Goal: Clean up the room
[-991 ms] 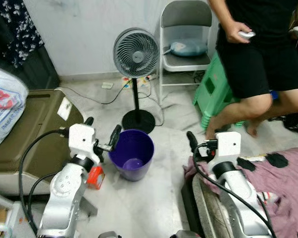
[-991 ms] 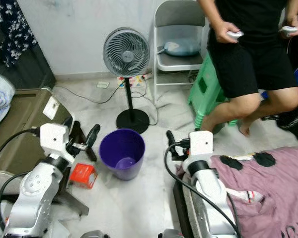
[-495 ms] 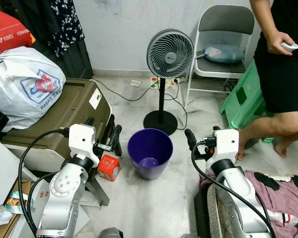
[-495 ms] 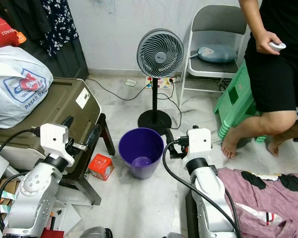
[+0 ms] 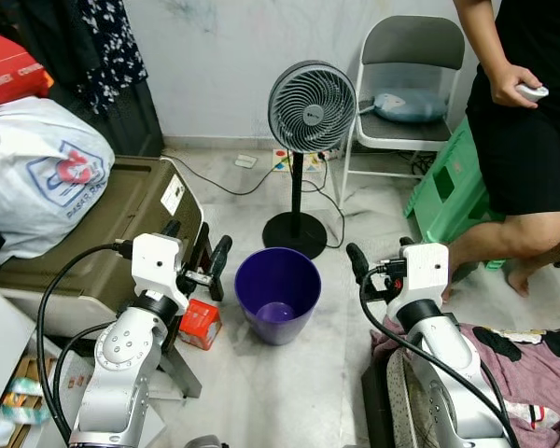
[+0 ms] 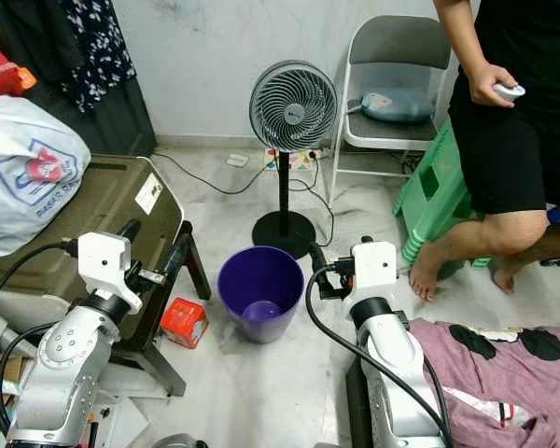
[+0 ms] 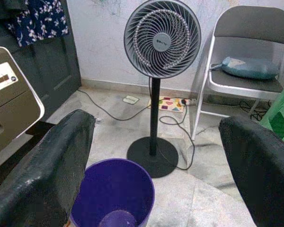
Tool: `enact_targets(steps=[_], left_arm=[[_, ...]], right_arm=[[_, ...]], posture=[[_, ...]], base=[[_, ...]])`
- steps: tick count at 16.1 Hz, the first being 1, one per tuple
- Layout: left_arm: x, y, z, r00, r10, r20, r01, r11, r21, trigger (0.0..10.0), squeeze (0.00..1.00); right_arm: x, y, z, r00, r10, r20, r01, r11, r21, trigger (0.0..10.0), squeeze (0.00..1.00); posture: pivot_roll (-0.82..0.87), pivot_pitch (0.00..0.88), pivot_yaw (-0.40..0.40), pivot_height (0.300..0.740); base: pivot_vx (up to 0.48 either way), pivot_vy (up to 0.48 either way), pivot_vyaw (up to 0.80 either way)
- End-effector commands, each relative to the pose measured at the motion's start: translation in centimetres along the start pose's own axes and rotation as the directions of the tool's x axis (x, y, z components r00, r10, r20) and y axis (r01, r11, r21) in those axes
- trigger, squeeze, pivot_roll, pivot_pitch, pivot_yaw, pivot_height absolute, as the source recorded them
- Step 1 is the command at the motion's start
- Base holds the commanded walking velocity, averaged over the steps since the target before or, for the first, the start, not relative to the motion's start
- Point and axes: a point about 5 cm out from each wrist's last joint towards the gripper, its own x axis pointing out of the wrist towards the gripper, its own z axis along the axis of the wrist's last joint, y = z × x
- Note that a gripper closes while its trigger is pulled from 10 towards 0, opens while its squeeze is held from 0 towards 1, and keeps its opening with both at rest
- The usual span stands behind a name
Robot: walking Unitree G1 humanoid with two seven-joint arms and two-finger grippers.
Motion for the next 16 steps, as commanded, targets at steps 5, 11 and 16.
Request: enact_targets(steps=[5, 11, 16], left_arm=[[0.1, 0.17, 0.36, 1.0, -0.01, 0.014, 0.01, 1.0, 0.013, 10.0, 0.0], [0.24, 0.24, 0.32, 1.0, -0.013, 0.012, 0.013, 1.0, 0.018, 10.0, 0.0], [0.3, 0.21, 0.06, 1.0, -0.013, 0.007, 0.012, 1.0, 0.019, 10.0, 0.0]], right_arm=[[0.33, 0.16, 0.26, 1.0, 0.001, 0.007, -0.001, 1.0, 0.002, 10.0, 0.0], [0.51, 0.22, 0.27, 1.0, 0.0, 0.012, 0.0, 1.0, 0.005, 10.0, 0.0], [0.64, 0.17, 0.14, 1.0, -0.002, 0.012, 0.002, 1.0, 0.003, 10.0, 0.0]], posture=[[-0.06, 0.0, 0.026, 0.74], [-0.06, 0.0, 0.031, 0.74], [-0.06, 0.0, 0.031, 0.74]], base=[[0.327, 0.0, 0.0], [0.346, 0.0, 0.0], [0.345, 0.0, 0.0]])
